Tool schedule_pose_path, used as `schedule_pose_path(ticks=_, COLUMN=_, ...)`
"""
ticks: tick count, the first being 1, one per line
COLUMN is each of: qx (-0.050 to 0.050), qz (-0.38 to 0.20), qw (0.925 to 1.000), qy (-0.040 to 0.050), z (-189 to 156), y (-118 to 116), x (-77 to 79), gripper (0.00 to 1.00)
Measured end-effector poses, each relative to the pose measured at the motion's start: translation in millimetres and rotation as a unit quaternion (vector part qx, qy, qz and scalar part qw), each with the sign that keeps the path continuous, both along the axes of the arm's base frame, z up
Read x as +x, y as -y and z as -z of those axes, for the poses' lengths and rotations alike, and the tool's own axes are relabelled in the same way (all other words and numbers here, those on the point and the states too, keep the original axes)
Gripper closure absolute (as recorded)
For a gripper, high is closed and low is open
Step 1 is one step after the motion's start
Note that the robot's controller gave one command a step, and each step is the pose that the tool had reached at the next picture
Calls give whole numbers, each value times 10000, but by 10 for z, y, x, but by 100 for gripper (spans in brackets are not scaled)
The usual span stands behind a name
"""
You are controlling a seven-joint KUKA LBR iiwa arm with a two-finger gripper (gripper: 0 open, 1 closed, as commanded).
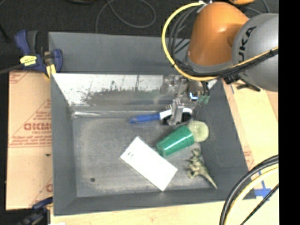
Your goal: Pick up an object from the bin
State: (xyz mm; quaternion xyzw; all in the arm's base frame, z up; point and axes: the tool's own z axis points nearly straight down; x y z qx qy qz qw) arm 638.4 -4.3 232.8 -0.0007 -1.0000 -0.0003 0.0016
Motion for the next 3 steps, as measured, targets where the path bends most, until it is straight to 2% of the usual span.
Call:
schedule_pose_path(ticks=1, qx=0, qz=1, qw=10000, qy=42, z=-55, y=1, x=11, gripper=0)
schedule_pose_path(ticks=2, qx=-10, qz=-192, qw=9998, qy=63, z=689, y=324, x=70, gripper=0)
schedule_pose_path(ticks=3, qx=2, qz=-133, qw=9999, qy=79, z=1610, y=576, x=137, gripper=0)
